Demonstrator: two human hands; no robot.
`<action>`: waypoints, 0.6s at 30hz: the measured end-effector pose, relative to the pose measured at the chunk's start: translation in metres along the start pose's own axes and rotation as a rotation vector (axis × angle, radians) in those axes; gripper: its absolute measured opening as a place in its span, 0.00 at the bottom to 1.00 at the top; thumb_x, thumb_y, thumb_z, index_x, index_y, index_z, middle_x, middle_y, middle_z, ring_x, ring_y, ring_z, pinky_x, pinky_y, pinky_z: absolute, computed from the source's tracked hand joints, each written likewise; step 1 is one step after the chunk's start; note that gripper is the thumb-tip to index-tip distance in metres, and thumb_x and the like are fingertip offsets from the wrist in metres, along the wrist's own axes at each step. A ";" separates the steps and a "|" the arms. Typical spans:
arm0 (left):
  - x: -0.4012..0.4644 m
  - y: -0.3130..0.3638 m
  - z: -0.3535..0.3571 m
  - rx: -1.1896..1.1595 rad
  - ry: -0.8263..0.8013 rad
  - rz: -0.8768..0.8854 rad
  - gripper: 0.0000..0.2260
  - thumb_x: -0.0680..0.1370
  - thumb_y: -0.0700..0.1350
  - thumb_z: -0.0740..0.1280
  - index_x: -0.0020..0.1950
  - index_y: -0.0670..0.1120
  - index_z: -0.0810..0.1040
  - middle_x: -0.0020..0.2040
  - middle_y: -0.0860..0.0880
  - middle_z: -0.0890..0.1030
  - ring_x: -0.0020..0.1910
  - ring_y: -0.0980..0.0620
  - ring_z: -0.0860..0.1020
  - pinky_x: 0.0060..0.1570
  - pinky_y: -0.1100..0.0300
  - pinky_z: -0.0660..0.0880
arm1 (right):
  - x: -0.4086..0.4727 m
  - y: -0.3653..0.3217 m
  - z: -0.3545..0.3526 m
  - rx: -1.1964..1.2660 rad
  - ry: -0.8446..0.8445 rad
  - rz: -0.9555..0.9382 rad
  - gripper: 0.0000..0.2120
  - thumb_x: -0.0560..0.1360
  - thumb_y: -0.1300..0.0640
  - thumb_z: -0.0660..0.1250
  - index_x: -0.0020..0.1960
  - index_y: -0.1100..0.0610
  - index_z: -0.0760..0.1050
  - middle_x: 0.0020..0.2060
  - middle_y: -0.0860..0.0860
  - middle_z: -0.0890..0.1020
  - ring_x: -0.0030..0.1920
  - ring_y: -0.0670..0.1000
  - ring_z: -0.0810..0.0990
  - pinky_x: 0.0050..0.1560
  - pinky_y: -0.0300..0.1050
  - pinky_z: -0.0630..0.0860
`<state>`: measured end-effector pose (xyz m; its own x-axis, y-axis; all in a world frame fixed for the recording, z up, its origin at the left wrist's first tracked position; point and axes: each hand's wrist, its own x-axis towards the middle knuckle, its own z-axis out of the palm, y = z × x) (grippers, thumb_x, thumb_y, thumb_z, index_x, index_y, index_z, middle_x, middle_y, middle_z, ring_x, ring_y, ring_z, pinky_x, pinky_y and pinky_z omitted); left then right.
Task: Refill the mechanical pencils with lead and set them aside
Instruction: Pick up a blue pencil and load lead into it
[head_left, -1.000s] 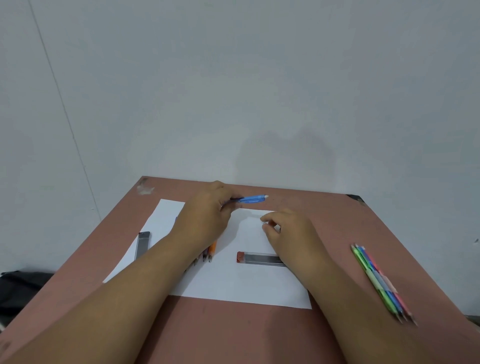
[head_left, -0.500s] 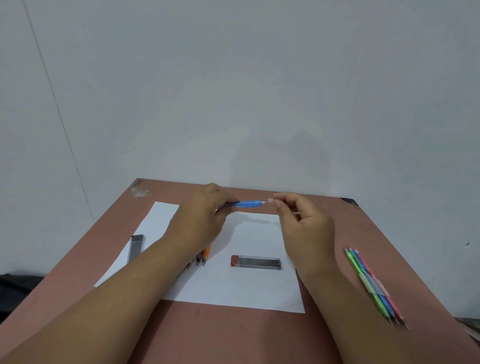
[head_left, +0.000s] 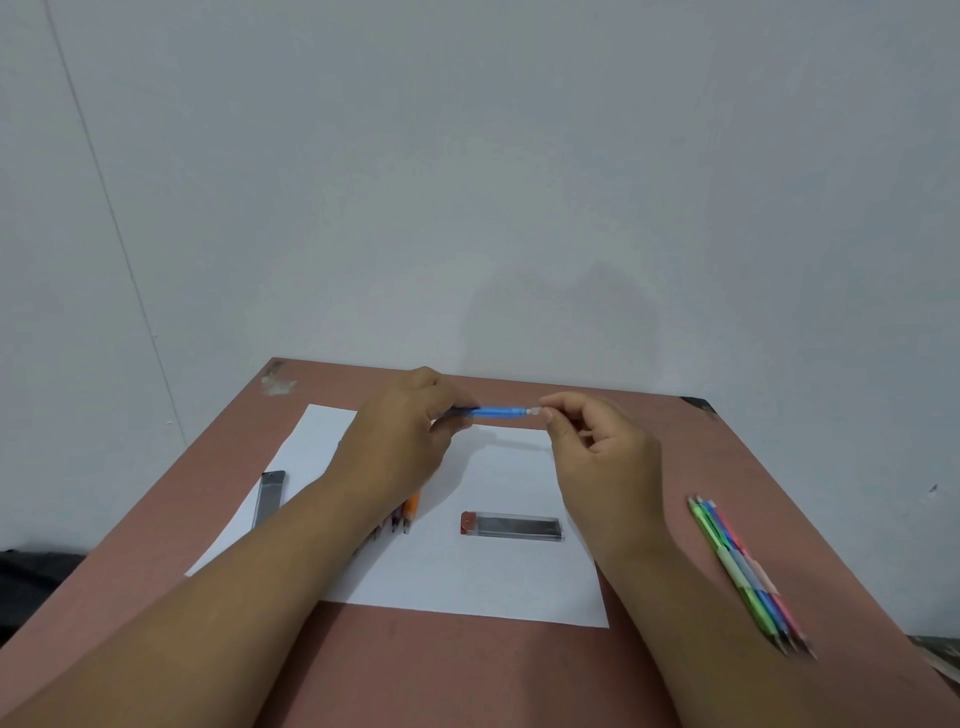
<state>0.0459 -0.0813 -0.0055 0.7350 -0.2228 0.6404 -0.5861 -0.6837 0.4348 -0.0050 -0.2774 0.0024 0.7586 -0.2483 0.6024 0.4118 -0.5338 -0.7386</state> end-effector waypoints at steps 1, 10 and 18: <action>0.000 0.000 0.000 0.008 0.004 0.007 0.07 0.77 0.42 0.73 0.54 0.50 0.85 0.45 0.58 0.77 0.45 0.56 0.73 0.44 0.67 0.68 | 0.000 0.001 0.000 -0.006 -0.002 0.005 0.05 0.77 0.60 0.72 0.48 0.50 0.85 0.41 0.41 0.84 0.43 0.47 0.81 0.44 0.46 0.79; 0.000 0.001 -0.001 0.040 0.041 0.072 0.07 0.76 0.41 0.74 0.53 0.49 0.86 0.45 0.52 0.81 0.45 0.52 0.76 0.44 0.59 0.74 | 0.001 0.000 -0.002 0.028 -0.012 0.161 0.05 0.77 0.57 0.73 0.46 0.48 0.85 0.39 0.43 0.85 0.42 0.46 0.82 0.42 0.40 0.79; -0.001 0.003 0.002 -0.008 0.023 0.079 0.09 0.75 0.40 0.75 0.53 0.50 0.86 0.45 0.53 0.81 0.46 0.54 0.75 0.44 0.60 0.72 | 0.004 -0.008 -0.004 0.227 -0.062 0.414 0.05 0.78 0.55 0.72 0.46 0.47 0.85 0.39 0.44 0.86 0.35 0.43 0.80 0.45 0.48 0.83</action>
<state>0.0439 -0.0842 -0.0058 0.6787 -0.2595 0.6871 -0.6446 -0.6589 0.3879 -0.0071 -0.2774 0.0122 0.9081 -0.3504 0.2294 0.1633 -0.2082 -0.9644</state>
